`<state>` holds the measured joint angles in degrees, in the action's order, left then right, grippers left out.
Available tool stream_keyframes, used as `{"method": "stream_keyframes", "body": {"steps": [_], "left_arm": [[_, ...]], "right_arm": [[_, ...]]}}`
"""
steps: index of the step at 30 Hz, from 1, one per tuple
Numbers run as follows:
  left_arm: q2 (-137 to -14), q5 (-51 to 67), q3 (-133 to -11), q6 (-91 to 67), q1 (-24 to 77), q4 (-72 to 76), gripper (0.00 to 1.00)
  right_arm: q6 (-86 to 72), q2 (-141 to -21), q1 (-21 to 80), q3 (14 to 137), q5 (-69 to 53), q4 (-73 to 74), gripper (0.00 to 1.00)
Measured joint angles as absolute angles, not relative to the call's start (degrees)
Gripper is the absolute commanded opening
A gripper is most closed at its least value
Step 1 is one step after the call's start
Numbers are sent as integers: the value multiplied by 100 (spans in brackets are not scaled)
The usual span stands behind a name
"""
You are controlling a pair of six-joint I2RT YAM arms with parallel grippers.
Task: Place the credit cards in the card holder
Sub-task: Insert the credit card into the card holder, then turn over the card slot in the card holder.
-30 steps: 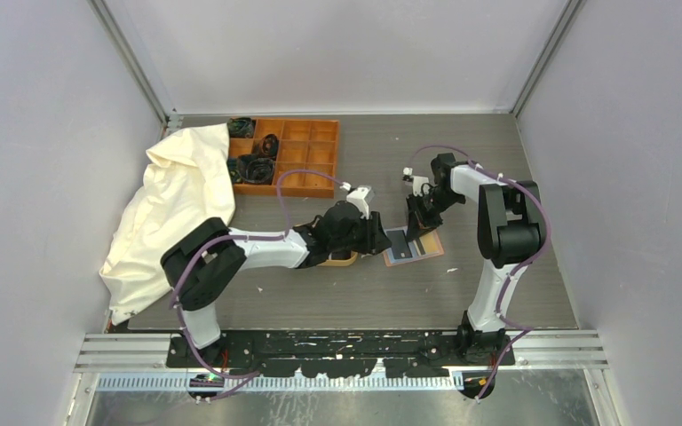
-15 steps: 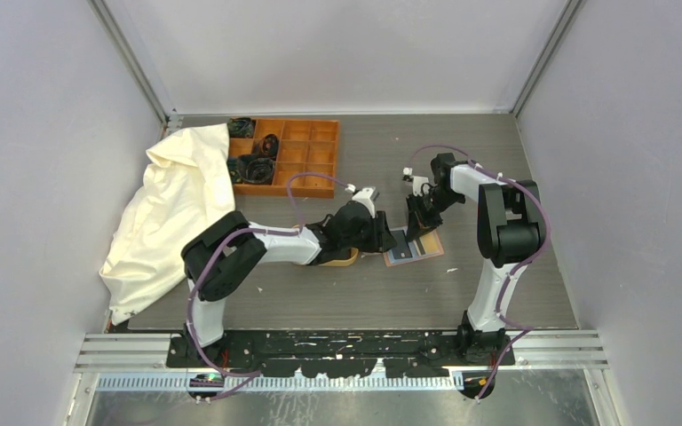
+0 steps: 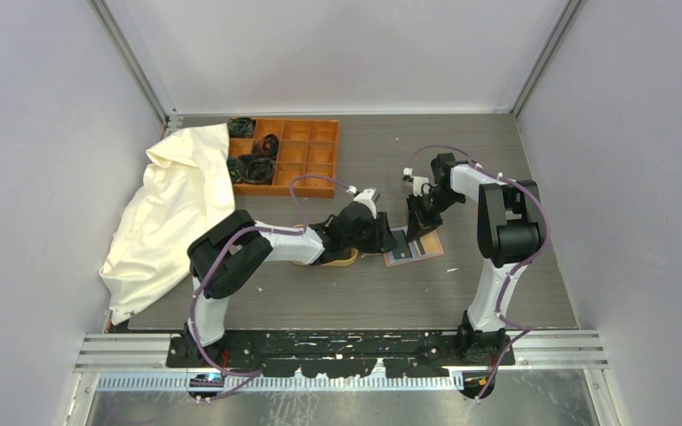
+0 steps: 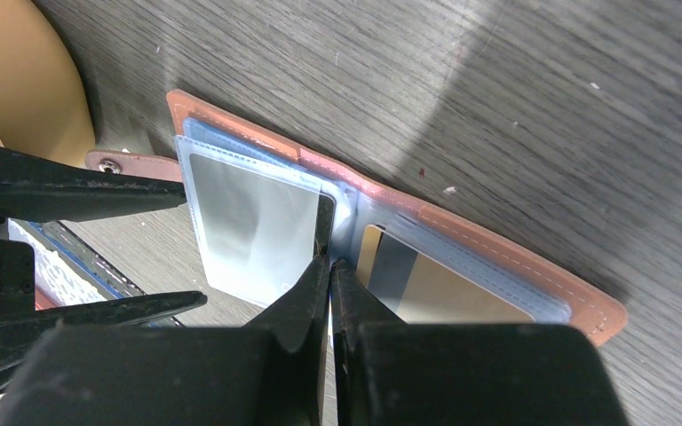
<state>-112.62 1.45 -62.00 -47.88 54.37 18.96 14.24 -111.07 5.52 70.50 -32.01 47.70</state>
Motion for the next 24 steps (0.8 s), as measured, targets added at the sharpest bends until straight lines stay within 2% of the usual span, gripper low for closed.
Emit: {"method": "stream_keyframes", "body": {"steps": [16,24], "left_arm": [[-11347,156,-6370,-4888,5437,1898,44],[-11362,292,-6372,-4912,5437,2062,44]], "right_arm": [[1426,-11107,552,7050,-3203,4788,10],[1452,-11107,550,7057,-3299,4838,20]]}}
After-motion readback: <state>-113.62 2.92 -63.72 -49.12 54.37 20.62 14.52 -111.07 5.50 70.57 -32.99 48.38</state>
